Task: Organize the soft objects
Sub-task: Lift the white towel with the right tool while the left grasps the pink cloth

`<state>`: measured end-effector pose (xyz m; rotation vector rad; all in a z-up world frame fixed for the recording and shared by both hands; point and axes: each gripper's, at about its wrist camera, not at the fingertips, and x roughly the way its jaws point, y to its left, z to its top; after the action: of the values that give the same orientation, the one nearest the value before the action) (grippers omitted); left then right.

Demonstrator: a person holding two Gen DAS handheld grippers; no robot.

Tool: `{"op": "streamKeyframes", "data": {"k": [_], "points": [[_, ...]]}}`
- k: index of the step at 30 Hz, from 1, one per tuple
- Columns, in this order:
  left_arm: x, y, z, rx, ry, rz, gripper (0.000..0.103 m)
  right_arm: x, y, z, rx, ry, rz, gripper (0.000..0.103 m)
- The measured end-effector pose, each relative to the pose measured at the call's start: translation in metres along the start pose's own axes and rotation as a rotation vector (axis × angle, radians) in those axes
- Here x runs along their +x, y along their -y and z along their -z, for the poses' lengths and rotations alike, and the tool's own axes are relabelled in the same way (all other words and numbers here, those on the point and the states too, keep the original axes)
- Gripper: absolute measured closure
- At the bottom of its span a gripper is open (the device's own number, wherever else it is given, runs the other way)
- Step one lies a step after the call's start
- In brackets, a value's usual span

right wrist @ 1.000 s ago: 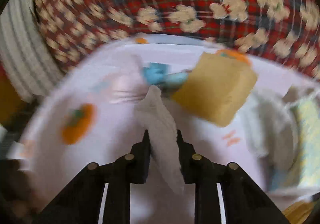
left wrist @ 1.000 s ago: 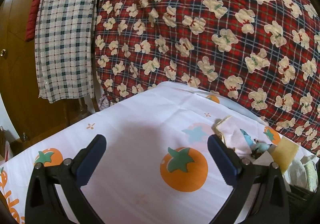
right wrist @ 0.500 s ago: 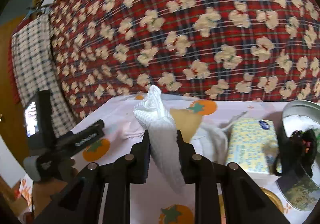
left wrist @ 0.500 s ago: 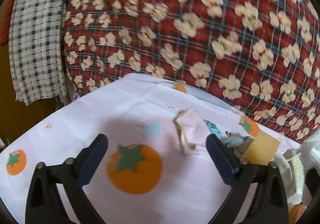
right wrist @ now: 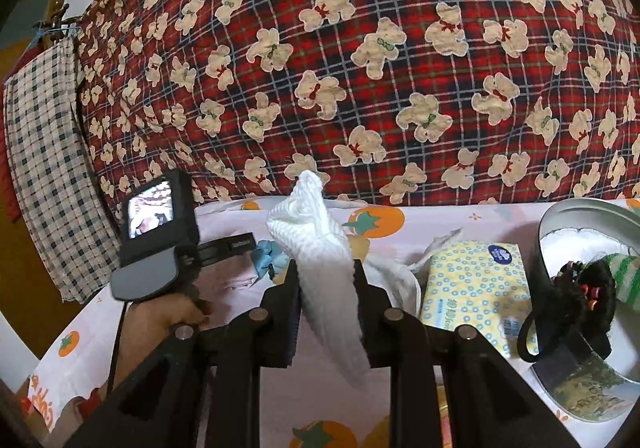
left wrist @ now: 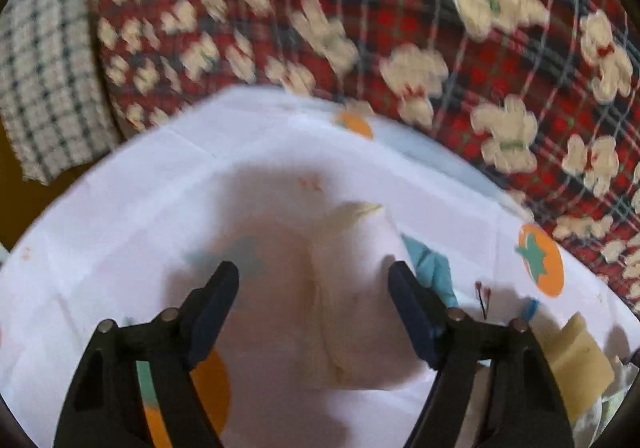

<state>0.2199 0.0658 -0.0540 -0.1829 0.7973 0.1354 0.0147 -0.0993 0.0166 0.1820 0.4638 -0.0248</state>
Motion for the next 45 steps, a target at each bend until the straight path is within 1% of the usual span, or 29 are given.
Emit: {"op": "streamKeyframes", "data": {"k": [1,4,6,7,8,10,11,12,13,14,15,16,17,19,20,23,28,30,32,35,36,37,39,40,41,43,45], "points": [[0.007,0.002,0.0,0.007,-0.039,0.02,0.024,0.001,0.0,0.001,0.004,-0.006,-0.004,0.078],[0.013,0.003,0.001,0.012,-0.072,0.075,0.024,0.001,-0.003,0.002,0.003,-0.017,-0.017,0.078],[0.018,0.002,0.001,0.002,-0.102,0.101,0.029,0.001,-0.005,0.003,-0.009,-0.014,-0.012,0.078],[0.017,0.0,0.001,-0.007,-0.096,0.112,0.03,0.001,-0.006,0.003,-0.012,-0.012,-0.011,0.078],[0.016,-0.002,0.001,-0.015,-0.095,0.121,0.035,0.001,-0.005,0.003,-0.012,-0.011,-0.01,0.078],[0.014,-0.001,0.003,0.003,-0.099,0.116,0.058,0.001,-0.005,0.003,-0.012,-0.013,-0.011,0.078],[0.013,-0.001,0.004,0.016,-0.1,0.112,0.088,0.001,-0.006,0.003,-0.013,-0.012,-0.01,0.078],[0.011,-0.001,0.006,0.025,-0.099,0.119,0.092,0.001,-0.005,0.003,-0.014,-0.012,-0.009,0.078],[0.01,-0.003,0.006,0.026,-0.1,0.146,0.092,0.002,-0.005,0.004,-0.013,-0.011,-0.007,0.078],[0.01,-0.005,0.008,0.023,-0.116,0.2,0.092,0.002,-0.004,0.004,-0.011,-0.013,-0.006,0.078],[0.009,-0.007,0.01,0.018,-0.123,0.228,0.093,0.003,-0.004,0.004,-0.009,-0.014,-0.005,0.078],[0.007,-0.009,0.012,0.017,-0.127,0.244,0.094,0.003,-0.003,0.004,-0.006,-0.017,-0.004,0.078],[0.007,-0.01,0.011,0.018,-0.127,0.254,0.098,0.004,-0.002,0.004,-0.003,-0.019,-0.003,0.078],[0.004,-0.008,0.013,0.029,-0.13,0.292,0.099,0.005,-0.001,0.004,-0.002,-0.018,0.003,0.078],[0.001,-0.007,0.013,0.033,-0.121,0.316,0.099,0.005,0.0,0.004,-0.002,-0.016,0.007,0.078],[-0.01,-0.01,0.01,0.018,-0.066,0.334,0.099,0.005,0.003,0.003,0.007,-0.015,0.013,0.078],[-0.026,-0.028,0.005,-0.032,-0.012,0.376,0.099,0.004,0.007,0.001,0.023,-0.007,0.015,0.078],[-0.037,-0.036,0.004,-0.038,0.025,0.387,0.099,0.003,0.007,0.002,0.025,-0.007,0.011,0.078],[-0.05,-0.042,0.006,-0.024,0.06,0.374,0.099,0.003,0.005,0.002,0.023,-0.009,0.009,0.078],[-0.059,-0.046,0.008,-0.003,0.082,0.319,0.099,0.003,0.002,0.003,0.012,-0.008,0.005,0.078],[-0.057,-0.047,0.009,-0.005,0.082,0.311,0.092,0.003,0.0,0.003,0.005,-0.006,0.006,0.078],[-0.053,-0.046,0.01,-0.007,0.075,0.318,0.086,0.003,-0.001,0.003,0.002,-0.006,0.005,0.077],[-0.045,-0.036,0.015,0.008,0.056,0.348,0.053,0.002,-0.002,0.003,0.0,-0.005,0.002,0.077],[-0.041,-0.028,0.019,0.031,0.052,0.356,0.048,0.002,-0.001,0.003,0.001,-0.004,0.001,0.077],[-0.038,-0.019,0.024,0.058,0.058,0.341,0.048,0.001,-0.001,0.003,0.002,-0.003,0.001,0.077],[-0.032,-0.005,0.028,0.08,0.081,0.28,0.048,0.001,0.001,0.002,0.006,0.0,0.006,0.077],[-0.019,0.003,0.026,0.058,0.053,0.236,0.051,0.002,0.004,0.001,0.016,-0.002,0.007,0.077]]}}
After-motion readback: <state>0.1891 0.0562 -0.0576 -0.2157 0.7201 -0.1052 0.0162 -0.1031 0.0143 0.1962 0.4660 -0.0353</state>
